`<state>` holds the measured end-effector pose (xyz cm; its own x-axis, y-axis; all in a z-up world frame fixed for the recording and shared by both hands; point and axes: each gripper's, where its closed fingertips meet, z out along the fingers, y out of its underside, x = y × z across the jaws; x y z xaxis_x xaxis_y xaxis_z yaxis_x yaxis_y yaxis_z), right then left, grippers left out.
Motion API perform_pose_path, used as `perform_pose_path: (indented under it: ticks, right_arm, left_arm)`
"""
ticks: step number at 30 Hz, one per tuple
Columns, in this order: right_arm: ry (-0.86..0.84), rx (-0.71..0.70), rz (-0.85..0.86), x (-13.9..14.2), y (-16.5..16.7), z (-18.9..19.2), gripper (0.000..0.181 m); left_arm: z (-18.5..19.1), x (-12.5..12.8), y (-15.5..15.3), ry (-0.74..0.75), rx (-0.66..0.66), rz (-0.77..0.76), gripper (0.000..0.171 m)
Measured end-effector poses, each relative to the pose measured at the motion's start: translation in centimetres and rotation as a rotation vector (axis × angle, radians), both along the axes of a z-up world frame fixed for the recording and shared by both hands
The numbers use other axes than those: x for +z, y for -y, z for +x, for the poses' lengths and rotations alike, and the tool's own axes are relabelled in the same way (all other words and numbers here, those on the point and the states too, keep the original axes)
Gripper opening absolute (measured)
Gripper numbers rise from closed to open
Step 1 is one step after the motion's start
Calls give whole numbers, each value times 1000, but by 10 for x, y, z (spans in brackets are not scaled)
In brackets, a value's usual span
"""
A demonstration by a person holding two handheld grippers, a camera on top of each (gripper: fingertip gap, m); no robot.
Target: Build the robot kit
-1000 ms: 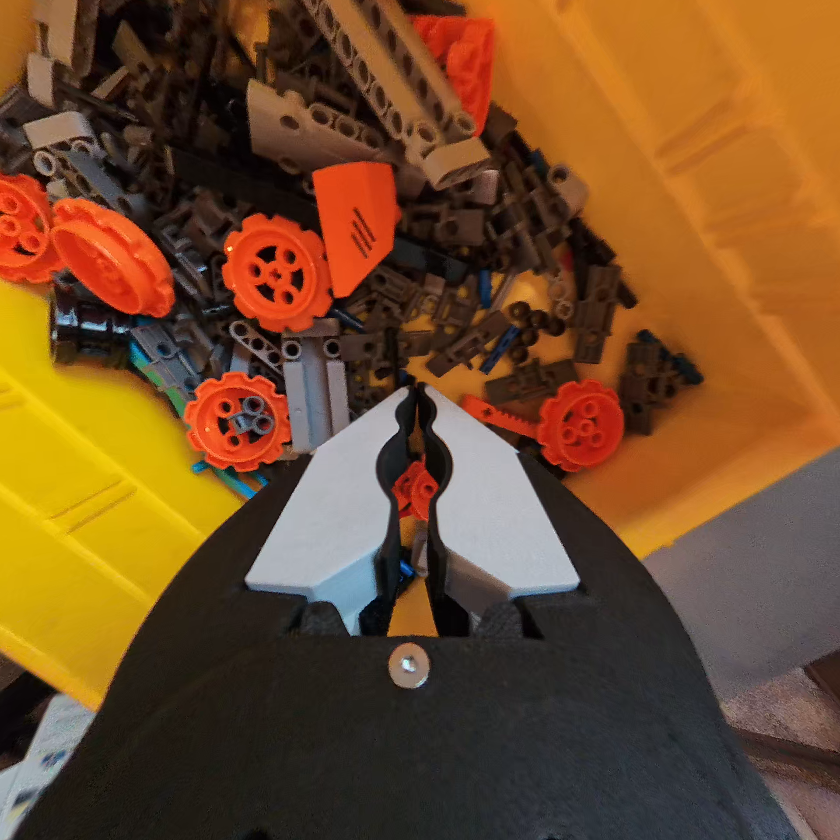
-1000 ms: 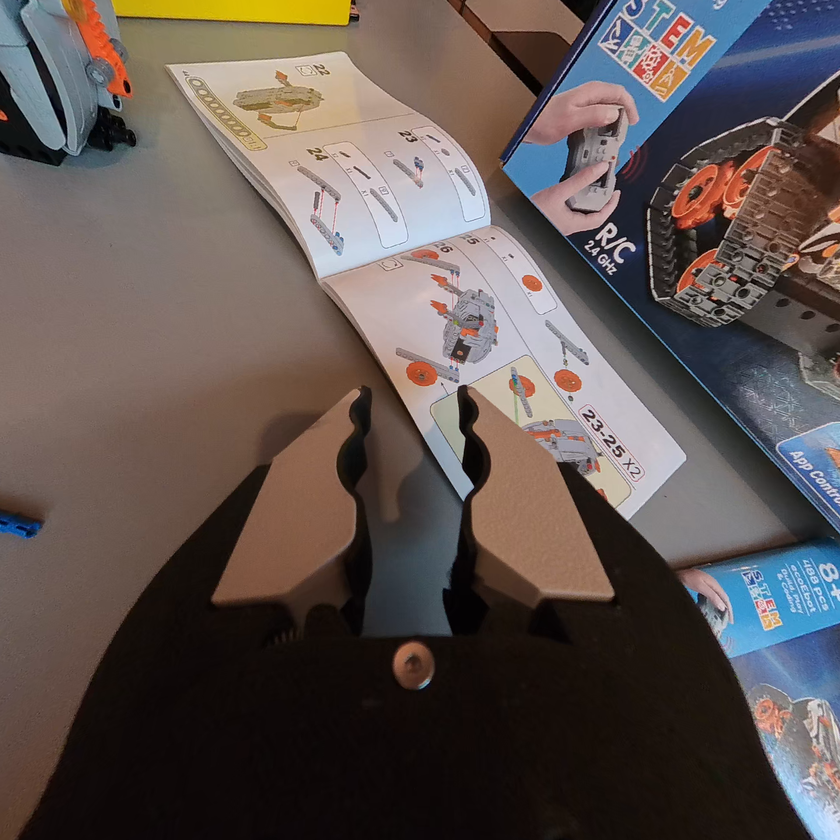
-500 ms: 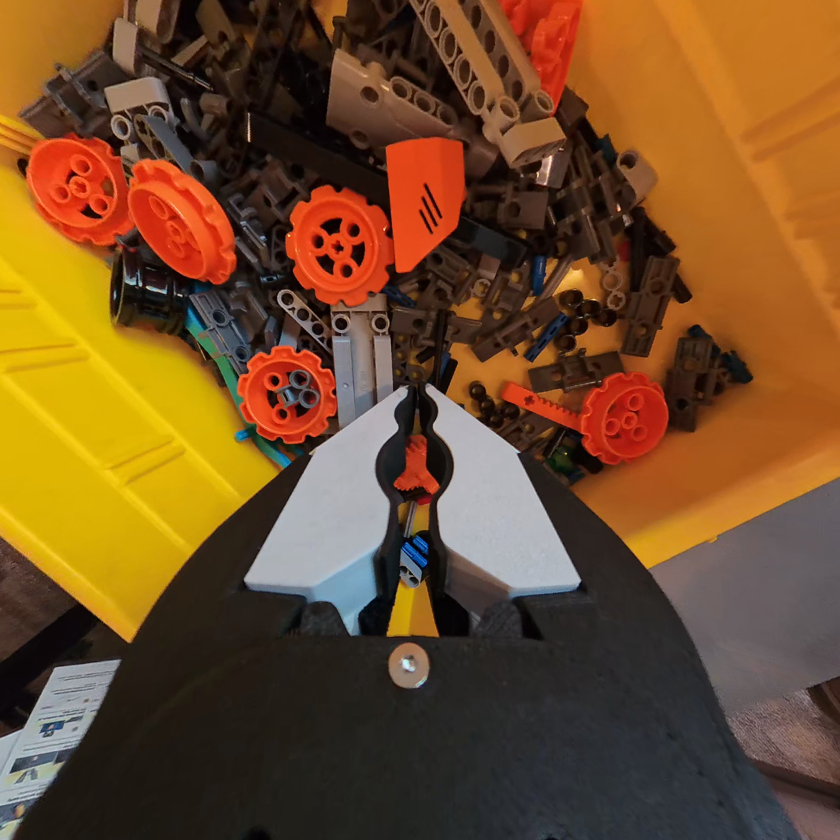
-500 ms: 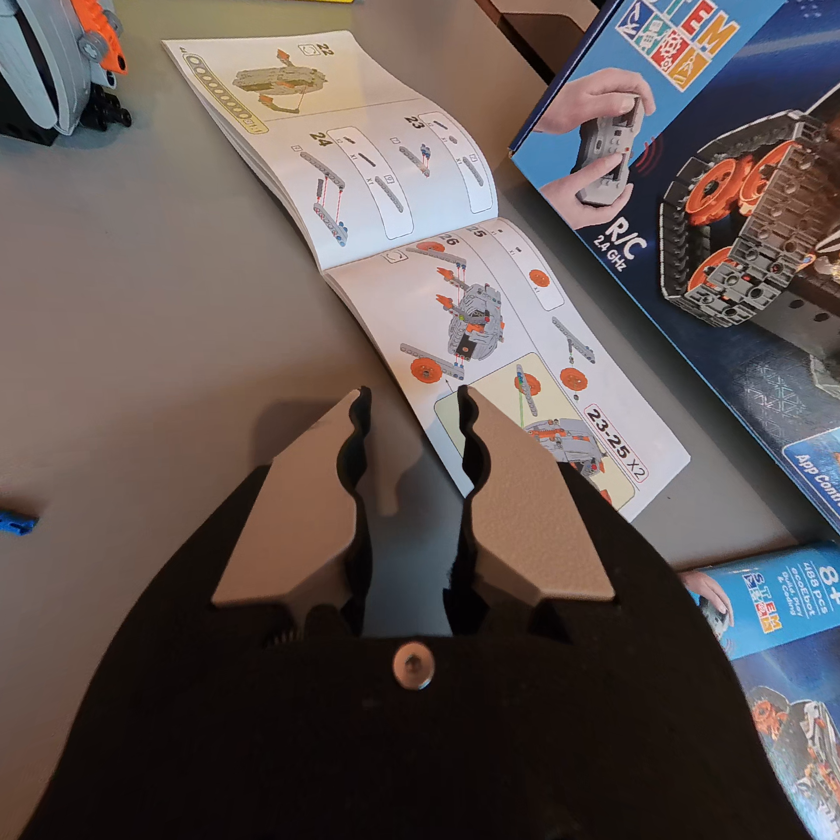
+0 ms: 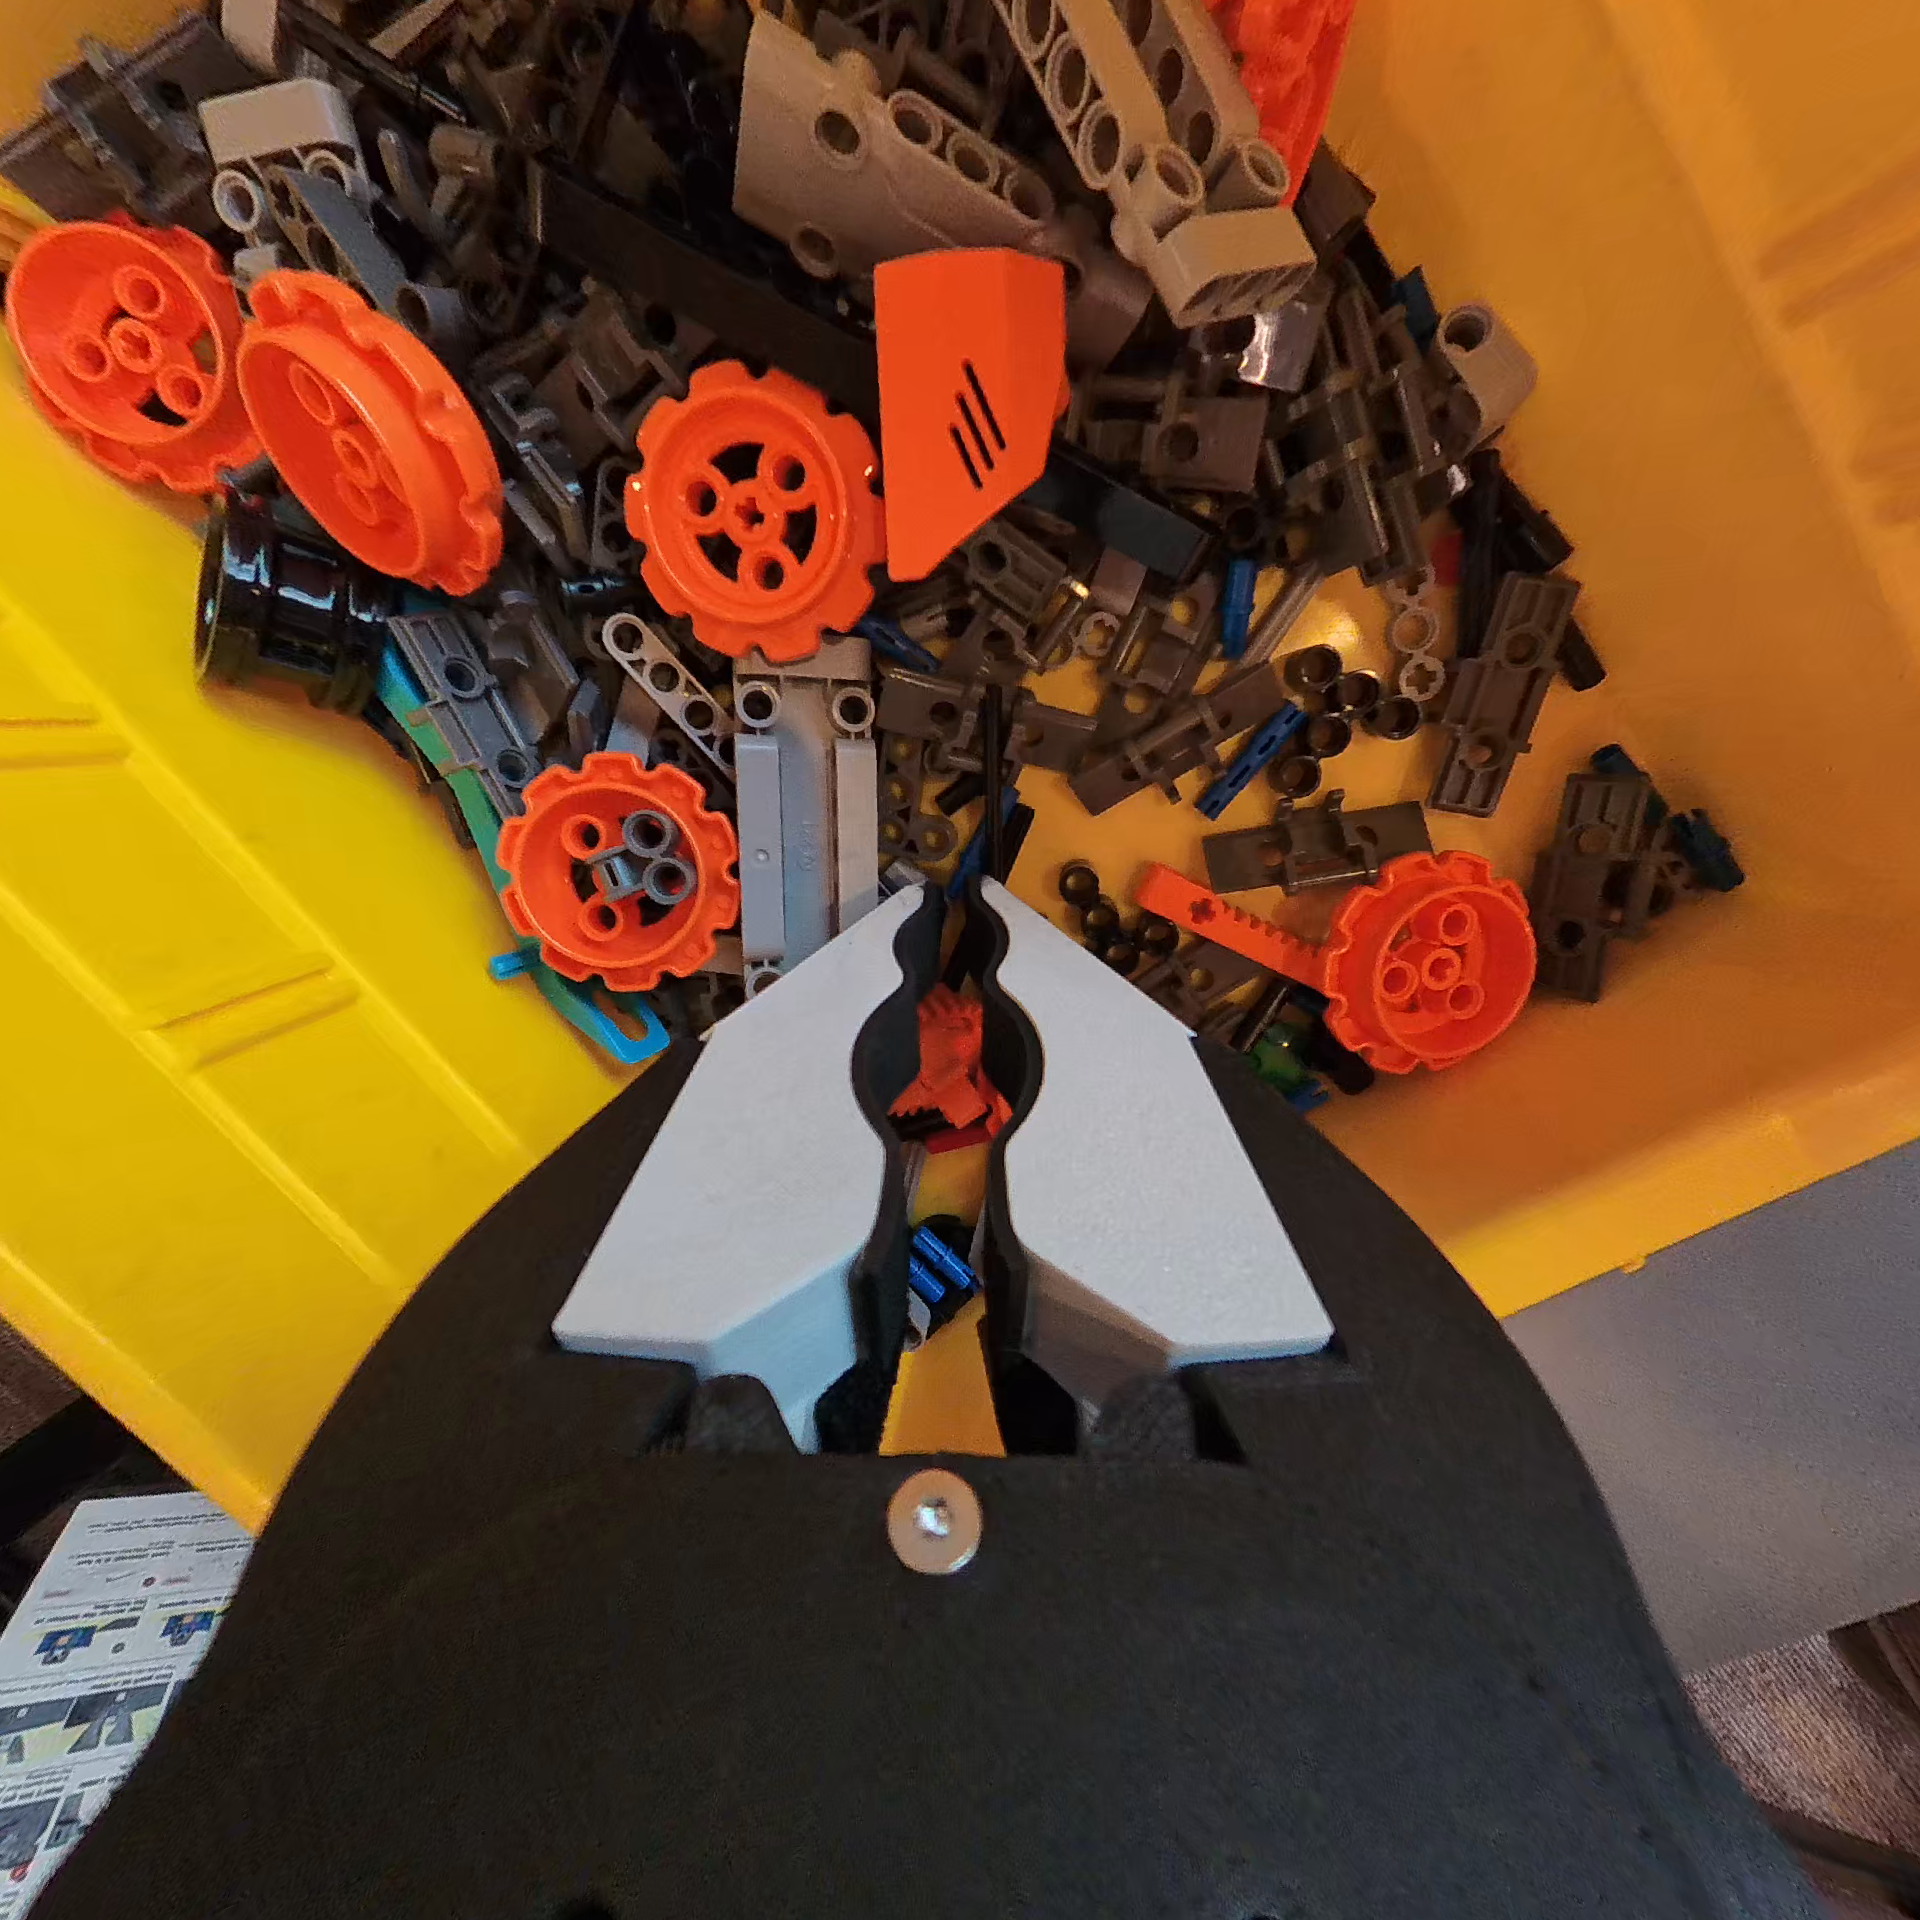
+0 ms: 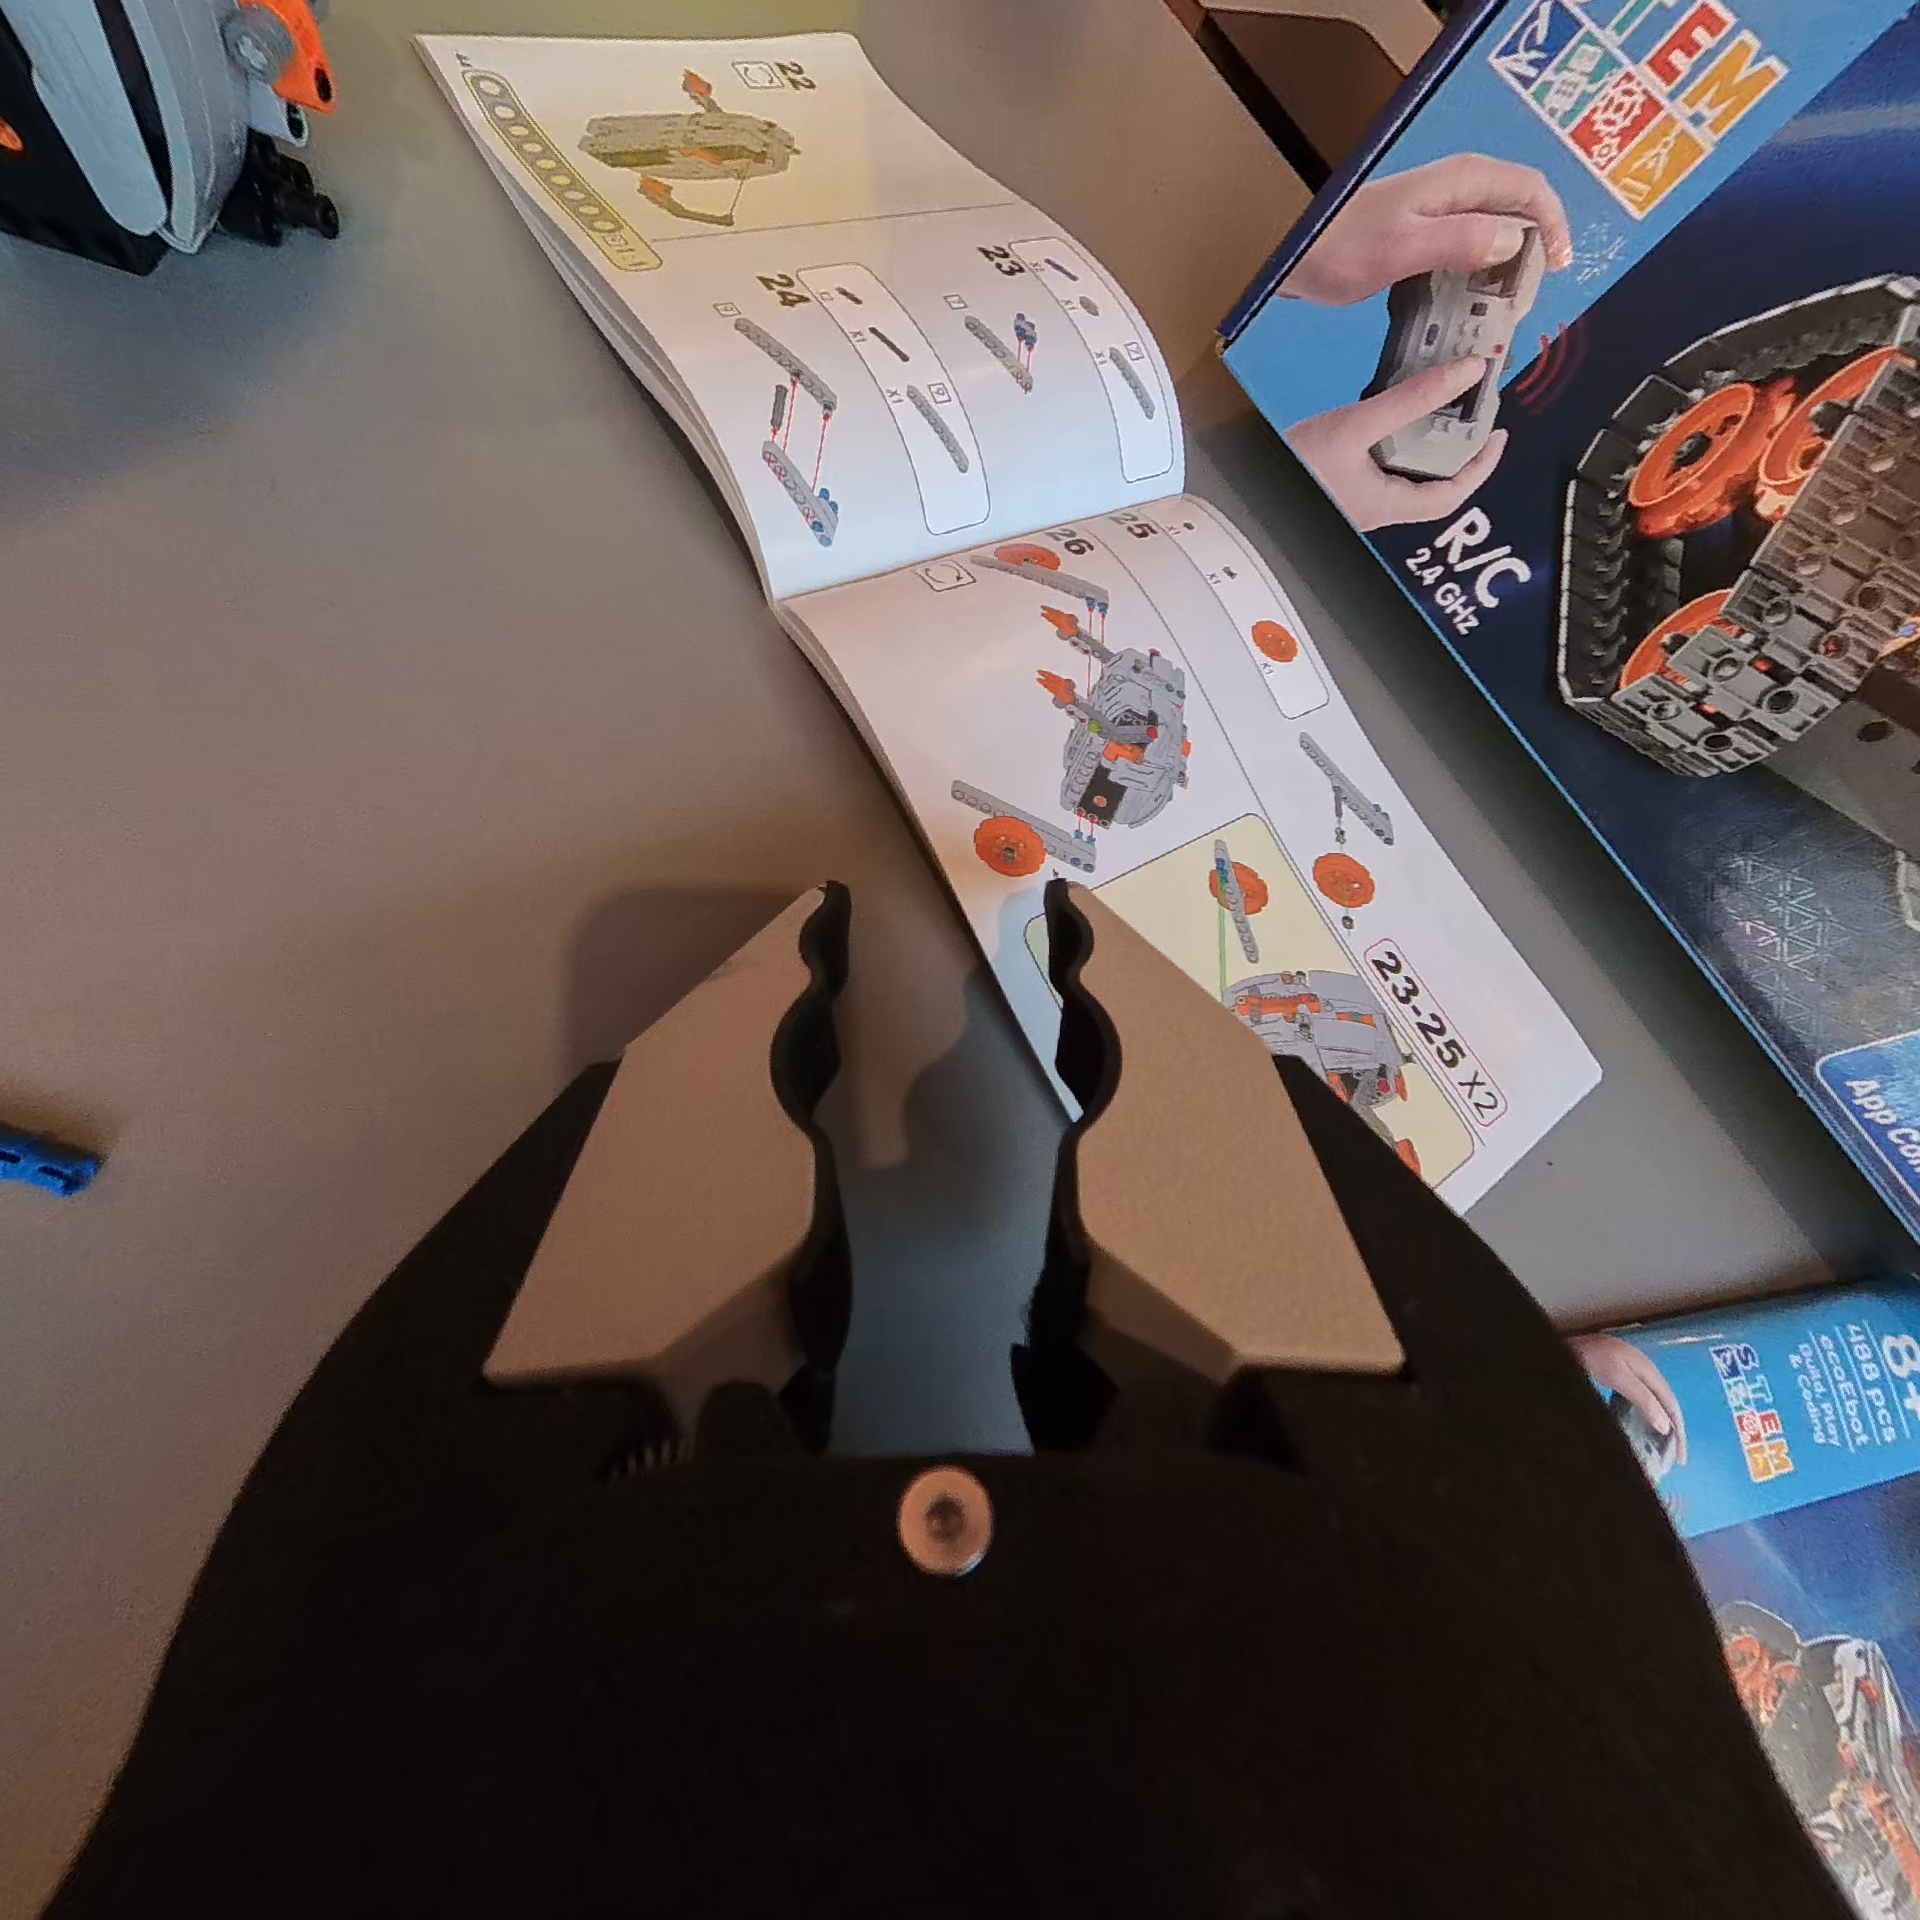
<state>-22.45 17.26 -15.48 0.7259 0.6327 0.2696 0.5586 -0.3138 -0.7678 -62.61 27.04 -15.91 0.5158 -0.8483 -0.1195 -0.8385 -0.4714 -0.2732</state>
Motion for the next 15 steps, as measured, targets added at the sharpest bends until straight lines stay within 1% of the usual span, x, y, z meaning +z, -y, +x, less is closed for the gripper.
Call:
perform_pose_path:
  ticks: [15]
  right_arm:
    - [-9,0,-13,-1,1,-1,37]
  left_arm:
    - [4,-2,0,54,30,27,0]
